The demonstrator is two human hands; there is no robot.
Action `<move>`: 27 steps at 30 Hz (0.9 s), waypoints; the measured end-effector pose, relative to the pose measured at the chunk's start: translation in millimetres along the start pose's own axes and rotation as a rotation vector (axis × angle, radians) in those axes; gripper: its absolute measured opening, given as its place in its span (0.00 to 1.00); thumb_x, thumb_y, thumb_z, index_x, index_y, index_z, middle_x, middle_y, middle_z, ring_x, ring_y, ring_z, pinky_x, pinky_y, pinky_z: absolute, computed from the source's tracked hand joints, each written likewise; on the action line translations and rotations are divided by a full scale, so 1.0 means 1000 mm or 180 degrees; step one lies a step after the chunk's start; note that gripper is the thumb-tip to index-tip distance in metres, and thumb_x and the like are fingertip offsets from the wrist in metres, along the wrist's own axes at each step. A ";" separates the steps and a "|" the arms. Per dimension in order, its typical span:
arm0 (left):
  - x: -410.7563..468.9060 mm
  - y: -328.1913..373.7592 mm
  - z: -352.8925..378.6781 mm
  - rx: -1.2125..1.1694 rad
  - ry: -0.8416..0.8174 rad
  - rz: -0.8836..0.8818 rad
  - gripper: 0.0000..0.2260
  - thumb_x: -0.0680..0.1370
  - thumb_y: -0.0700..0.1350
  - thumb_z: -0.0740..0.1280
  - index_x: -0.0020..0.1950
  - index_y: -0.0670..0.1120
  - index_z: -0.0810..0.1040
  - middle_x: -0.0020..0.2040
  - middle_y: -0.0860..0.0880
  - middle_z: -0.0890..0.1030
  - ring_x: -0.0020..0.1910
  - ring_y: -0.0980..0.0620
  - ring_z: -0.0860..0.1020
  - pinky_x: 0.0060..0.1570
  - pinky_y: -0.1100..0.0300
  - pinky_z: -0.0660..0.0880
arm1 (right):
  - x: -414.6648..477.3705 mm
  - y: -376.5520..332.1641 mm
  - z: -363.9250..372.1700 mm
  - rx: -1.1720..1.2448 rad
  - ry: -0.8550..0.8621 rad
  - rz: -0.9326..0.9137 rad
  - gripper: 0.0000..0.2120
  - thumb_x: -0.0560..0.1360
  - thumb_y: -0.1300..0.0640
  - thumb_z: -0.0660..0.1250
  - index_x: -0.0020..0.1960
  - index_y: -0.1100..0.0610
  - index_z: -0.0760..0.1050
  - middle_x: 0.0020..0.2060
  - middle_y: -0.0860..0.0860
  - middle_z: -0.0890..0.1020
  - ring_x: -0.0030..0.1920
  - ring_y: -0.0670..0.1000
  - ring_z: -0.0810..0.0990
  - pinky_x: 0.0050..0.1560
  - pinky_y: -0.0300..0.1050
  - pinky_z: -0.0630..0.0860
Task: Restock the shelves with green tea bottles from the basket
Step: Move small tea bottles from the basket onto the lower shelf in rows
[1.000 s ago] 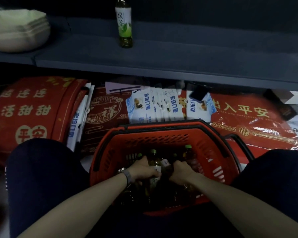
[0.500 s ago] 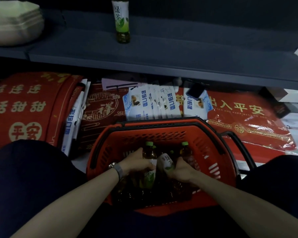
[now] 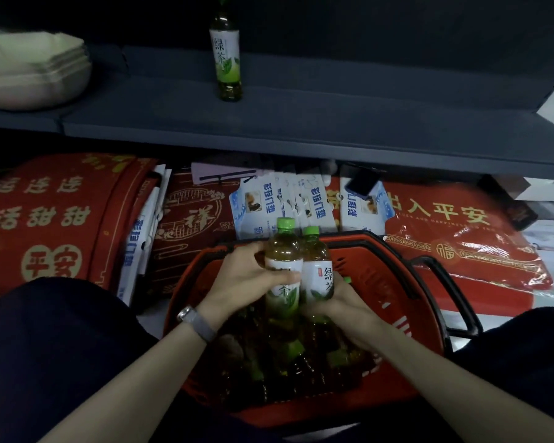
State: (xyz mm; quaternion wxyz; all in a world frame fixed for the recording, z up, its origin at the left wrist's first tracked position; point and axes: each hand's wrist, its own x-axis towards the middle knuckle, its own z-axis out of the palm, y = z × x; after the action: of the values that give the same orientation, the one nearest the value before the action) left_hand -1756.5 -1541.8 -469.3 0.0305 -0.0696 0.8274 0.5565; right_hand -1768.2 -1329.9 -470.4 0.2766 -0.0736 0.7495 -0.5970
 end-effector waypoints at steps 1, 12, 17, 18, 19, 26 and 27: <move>0.000 0.005 -0.002 -0.0116 0.0050 0.0025 0.16 0.65 0.53 0.85 0.50 0.58 0.86 0.47 0.61 0.88 0.49 0.62 0.86 0.58 0.55 0.82 | 0.002 0.004 0.000 -0.0015 0.0002 -0.0066 0.25 0.64 0.60 0.79 0.59 0.48 0.80 0.49 0.54 0.88 0.51 0.53 0.88 0.54 0.60 0.83; 0.033 0.063 -0.028 -0.0357 0.0068 0.0159 0.08 0.78 0.51 0.76 0.48 0.67 0.85 0.49 0.64 0.87 0.52 0.62 0.84 0.61 0.51 0.81 | 0.039 -0.043 -0.018 0.0118 0.0598 -0.0500 0.28 0.73 0.65 0.79 0.68 0.49 0.75 0.56 0.46 0.88 0.60 0.48 0.85 0.62 0.49 0.82; 0.074 0.100 -0.052 -0.0508 0.0092 0.0273 0.07 0.79 0.53 0.74 0.56 0.56 0.82 0.51 0.57 0.88 0.52 0.57 0.86 0.58 0.47 0.83 | 0.069 -0.089 -0.031 0.0120 0.0809 -0.0808 0.27 0.72 0.63 0.81 0.66 0.51 0.75 0.53 0.51 0.88 0.53 0.51 0.88 0.53 0.49 0.86; 0.083 0.108 -0.058 -0.0504 0.0114 0.0372 0.08 0.79 0.54 0.75 0.57 0.56 0.82 0.51 0.57 0.88 0.52 0.57 0.86 0.58 0.47 0.83 | 0.076 -0.100 -0.033 0.0092 0.0895 -0.0882 0.27 0.71 0.62 0.82 0.65 0.51 0.75 0.53 0.51 0.88 0.53 0.51 0.88 0.52 0.49 0.86; 0.093 0.113 -0.063 -0.0519 0.0165 0.0479 0.10 0.78 0.54 0.75 0.58 0.55 0.81 0.52 0.56 0.88 0.53 0.56 0.86 0.57 0.47 0.83 | 0.084 -0.111 -0.035 0.0067 0.0994 -0.0950 0.28 0.71 0.62 0.83 0.65 0.52 0.75 0.52 0.52 0.88 0.51 0.51 0.88 0.50 0.47 0.86; 0.145 0.150 -0.083 -0.1132 0.0666 0.1221 0.15 0.80 0.47 0.73 0.66 0.50 0.79 0.57 0.54 0.87 0.57 0.58 0.85 0.55 0.57 0.82 | 0.137 -0.178 -0.045 0.0121 0.1365 -0.1537 0.33 0.69 0.61 0.84 0.69 0.52 0.72 0.52 0.50 0.87 0.51 0.48 0.88 0.51 0.49 0.87; 0.152 0.152 -0.085 -0.1156 0.0700 0.1335 0.15 0.80 0.46 0.73 0.67 0.49 0.78 0.57 0.55 0.87 0.58 0.58 0.84 0.56 0.59 0.82 | 0.145 -0.184 -0.047 0.0071 0.1419 -0.1595 0.34 0.69 0.60 0.84 0.69 0.51 0.71 0.53 0.50 0.87 0.52 0.48 0.87 0.52 0.49 0.86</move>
State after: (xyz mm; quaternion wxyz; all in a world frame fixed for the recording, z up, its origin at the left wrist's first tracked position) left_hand -1926.9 -1576.5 -317.4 -0.1879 0.0386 0.7090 0.6786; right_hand -1953.5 -1404.9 -339.6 -0.0486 -0.1201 0.7435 -0.6560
